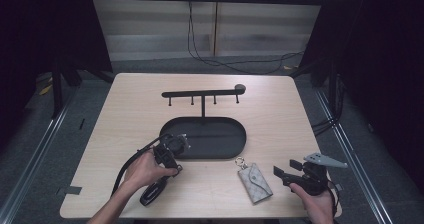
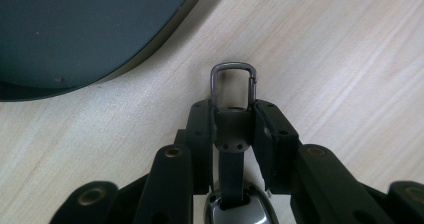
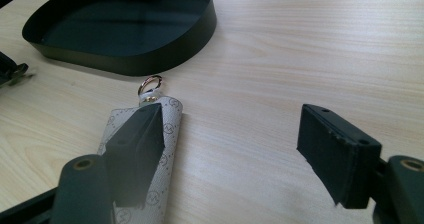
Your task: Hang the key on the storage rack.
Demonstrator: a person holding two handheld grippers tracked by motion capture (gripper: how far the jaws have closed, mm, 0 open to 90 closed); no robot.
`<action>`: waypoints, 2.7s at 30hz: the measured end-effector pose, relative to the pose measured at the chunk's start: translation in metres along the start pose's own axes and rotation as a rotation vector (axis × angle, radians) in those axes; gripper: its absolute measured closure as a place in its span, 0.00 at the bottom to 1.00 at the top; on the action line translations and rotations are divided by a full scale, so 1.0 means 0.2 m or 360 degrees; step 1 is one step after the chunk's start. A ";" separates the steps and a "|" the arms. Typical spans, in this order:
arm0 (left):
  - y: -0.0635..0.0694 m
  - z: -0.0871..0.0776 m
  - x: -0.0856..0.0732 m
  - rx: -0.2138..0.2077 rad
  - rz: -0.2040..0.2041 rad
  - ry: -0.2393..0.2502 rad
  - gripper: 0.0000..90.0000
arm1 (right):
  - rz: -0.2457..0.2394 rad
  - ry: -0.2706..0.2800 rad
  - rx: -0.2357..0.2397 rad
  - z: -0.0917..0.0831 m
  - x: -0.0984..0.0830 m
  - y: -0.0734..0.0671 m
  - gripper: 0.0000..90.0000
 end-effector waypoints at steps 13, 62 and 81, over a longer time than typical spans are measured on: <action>0.00 -0.13 -0.01 0.0013 0.0008 0.0074 0.78 | 0.0008 -0.0003 -0.0008 0.00 0.00 0.00 0.30; -0.05 -0.57 -0.02 0.0099 0.0032 0.0178 0.78 | -0.0004 0.0005 -0.0029 0.00 0.00 0.00 0.23; -0.09 -0.72 0.01 0.0069 0.0011 0.0186 0.79 | -0.0021 -0.0008 -0.0028 0.01 0.00 0.00 0.23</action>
Point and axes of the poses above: each handheld gripper's, and its own axes: z roughly forward along the jaws, x roughly out of its top, y roughly to its right, the point moved 3 cm from there along z, roughly forward along the jaws, and after that the axes turned 11 degrees about z, right-handed, at the moved point
